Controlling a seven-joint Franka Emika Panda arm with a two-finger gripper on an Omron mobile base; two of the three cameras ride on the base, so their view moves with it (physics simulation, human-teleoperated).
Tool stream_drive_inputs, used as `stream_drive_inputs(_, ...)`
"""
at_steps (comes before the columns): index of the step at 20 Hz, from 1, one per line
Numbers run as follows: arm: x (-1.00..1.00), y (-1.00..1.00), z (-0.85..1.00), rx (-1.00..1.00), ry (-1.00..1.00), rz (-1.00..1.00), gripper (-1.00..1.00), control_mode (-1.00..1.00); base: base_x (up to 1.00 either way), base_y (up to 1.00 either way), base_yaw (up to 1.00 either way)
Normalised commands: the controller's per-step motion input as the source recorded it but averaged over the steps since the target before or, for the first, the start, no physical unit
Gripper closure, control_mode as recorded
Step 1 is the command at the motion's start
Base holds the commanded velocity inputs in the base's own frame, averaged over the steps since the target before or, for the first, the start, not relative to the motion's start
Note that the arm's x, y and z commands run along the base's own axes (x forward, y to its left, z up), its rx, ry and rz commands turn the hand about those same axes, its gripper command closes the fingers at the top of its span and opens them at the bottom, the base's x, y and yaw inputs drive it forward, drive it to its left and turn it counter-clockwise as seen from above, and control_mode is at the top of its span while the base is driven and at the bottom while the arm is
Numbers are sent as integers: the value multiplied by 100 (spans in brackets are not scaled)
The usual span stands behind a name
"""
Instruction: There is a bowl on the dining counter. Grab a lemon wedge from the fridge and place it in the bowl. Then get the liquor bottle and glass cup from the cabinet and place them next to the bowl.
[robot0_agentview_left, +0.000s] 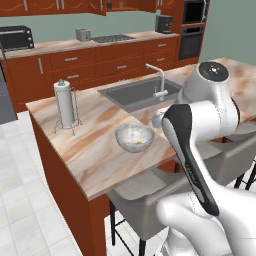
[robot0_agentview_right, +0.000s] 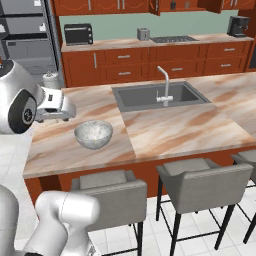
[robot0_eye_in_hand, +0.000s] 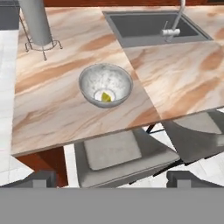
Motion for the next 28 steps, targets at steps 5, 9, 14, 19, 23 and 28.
stream_drive_inputs(5, -100, -36, -15, 0, 15, -15, -100, -100, 0, 0, 0)
stream_drive_inputs(9, -100, -29, -50, 0, 5, -10, -100, -100, 0, 0, 0)
stream_drive_inputs(14, -78, -1, -46, 4, -3, 0, -100, -100, 0, 0, 0)
stream_drive_inputs(19, -61, 0, -41, 8, -4, 0, -100, -100, 0, 0, 0)
stream_drive_inputs(23, -27, 0, -9, 3, 0, 0, -100, -100, 0, 0, 0)
stream_drive_inputs(28, 0, -19, 0, 3, 0, 0, -100, -100, 0, 0, 0)
